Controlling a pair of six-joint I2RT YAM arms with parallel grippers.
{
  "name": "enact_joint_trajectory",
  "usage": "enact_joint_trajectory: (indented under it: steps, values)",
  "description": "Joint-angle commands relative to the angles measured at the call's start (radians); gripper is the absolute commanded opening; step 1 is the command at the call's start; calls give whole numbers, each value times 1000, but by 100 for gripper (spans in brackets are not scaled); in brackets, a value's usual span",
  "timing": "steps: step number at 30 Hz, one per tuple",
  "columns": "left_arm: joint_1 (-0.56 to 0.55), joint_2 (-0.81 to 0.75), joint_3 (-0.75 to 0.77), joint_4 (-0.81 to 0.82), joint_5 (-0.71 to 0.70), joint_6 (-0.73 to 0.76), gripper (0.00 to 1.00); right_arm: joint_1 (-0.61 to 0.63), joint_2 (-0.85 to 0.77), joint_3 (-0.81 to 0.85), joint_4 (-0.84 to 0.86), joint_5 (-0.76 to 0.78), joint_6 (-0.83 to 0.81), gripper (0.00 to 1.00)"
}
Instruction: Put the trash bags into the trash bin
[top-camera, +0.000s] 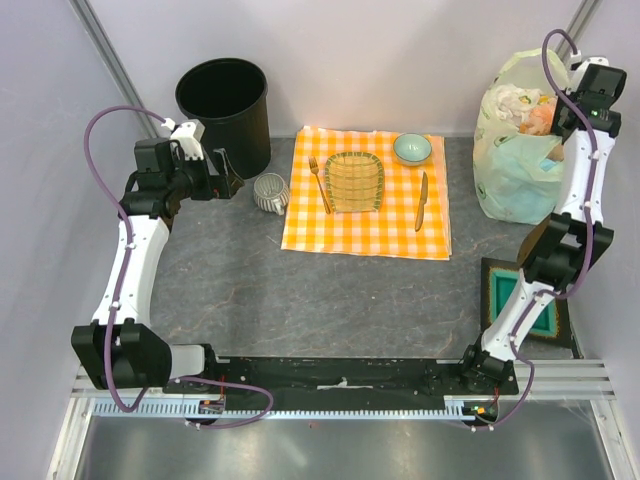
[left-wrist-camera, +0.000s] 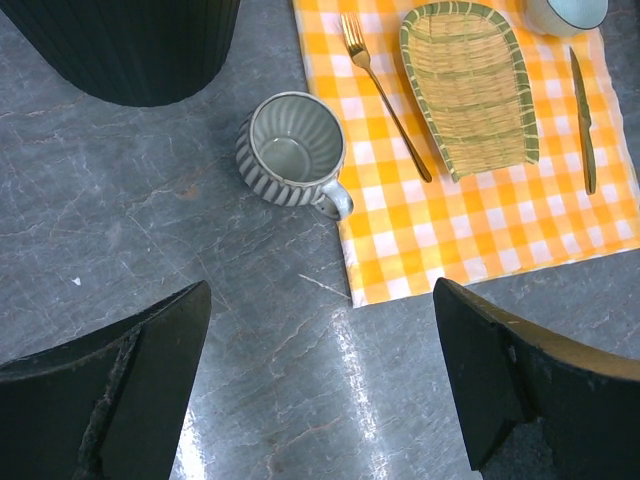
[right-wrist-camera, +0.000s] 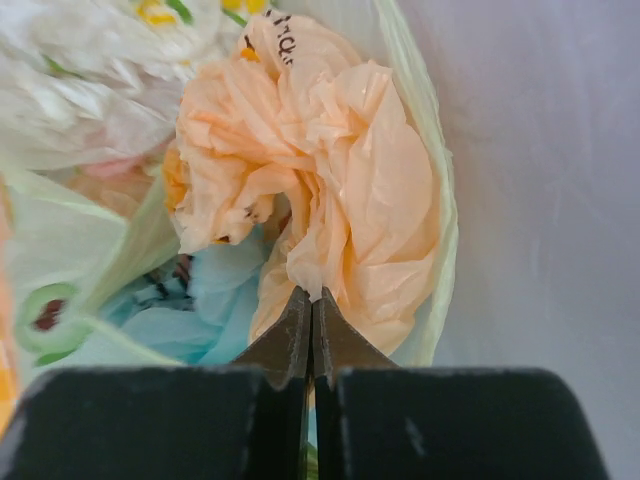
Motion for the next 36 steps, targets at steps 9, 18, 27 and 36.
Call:
enact_joint_trajectory:
  steps: [9,18,27,36]
  values:
    - [-15,-37,7,56,24,-64,99,-4,-284,-65,415,-310,172,0]
    - [-16,-67,22,69,83,-21,99,57,-330,-49,515,-600,428,0]
    - [-71,-124,50,89,450,156,99,332,-642,-538,492,-749,427,0]
    - [-463,-179,-39,177,318,528,99,546,-855,-927,466,-881,456,0]
